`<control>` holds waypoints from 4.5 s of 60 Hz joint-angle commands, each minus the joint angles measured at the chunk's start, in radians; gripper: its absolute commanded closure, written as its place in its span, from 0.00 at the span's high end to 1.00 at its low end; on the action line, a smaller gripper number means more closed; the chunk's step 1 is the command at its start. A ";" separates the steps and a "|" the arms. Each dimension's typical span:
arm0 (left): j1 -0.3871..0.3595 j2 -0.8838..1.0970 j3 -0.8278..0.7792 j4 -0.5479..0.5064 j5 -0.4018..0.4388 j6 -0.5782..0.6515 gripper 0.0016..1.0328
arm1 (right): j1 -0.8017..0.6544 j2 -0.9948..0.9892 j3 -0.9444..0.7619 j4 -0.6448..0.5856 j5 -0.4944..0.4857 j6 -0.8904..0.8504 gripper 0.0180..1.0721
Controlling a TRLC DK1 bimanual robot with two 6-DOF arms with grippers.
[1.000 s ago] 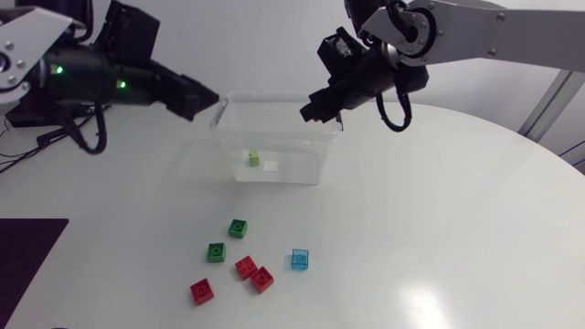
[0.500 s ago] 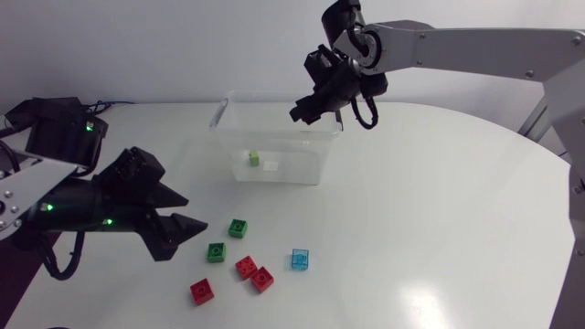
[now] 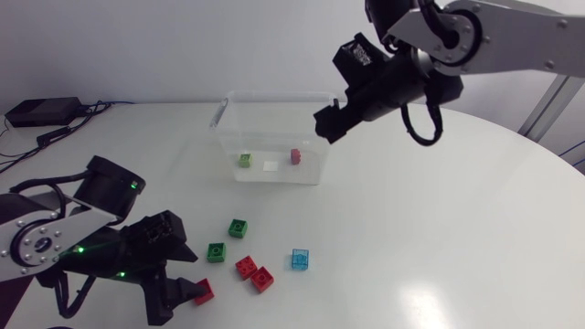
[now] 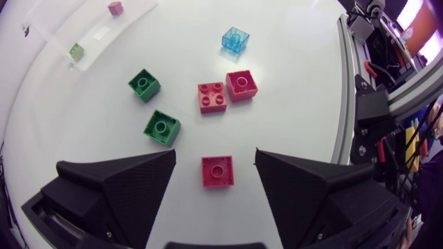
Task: Place the duplo bricks in the container
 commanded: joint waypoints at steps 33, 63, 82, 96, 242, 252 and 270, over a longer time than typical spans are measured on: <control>-0.021 0.329 -0.028 0.102 -0.053 0.091 0.50 | 0.199 -0.164 -0.444 0.017 -0.054 -0.062 0.90; -0.018 0.125 0.041 0.004 -0.056 0.080 0.21 | 0.276 0.078 -0.444 0.106 -0.073 -0.187 0.90; 0.044 0.016 0.285 -0.137 -0.044 0.045 0.21 | 0.308 0.177 -0.404 0.111 -0.039 -0.212 0.87; 0.074 0.090 0.430 -0.051 -0.016 -0.052 0.22 | 0.300 0.239 -0.370 0.106 -0.033 -0.226 0.73; 0.123 0.275 0.121 0.192 0.063 0.241 0.86 | 0.026 0.193 0.216 -0.021 0.052 -0.060 0.94; 0.093 0.389 0.144 0.214 0.034 0.287 0.86 | 0.093 0.012 -0.025 -0.027 0.049 -0.031 0.94; 0.067 0.516 0.201 0.228 0.004 0.318 0.73 | 0.267 -0.058 -0.267 -0.055 0.032 0.106 0.94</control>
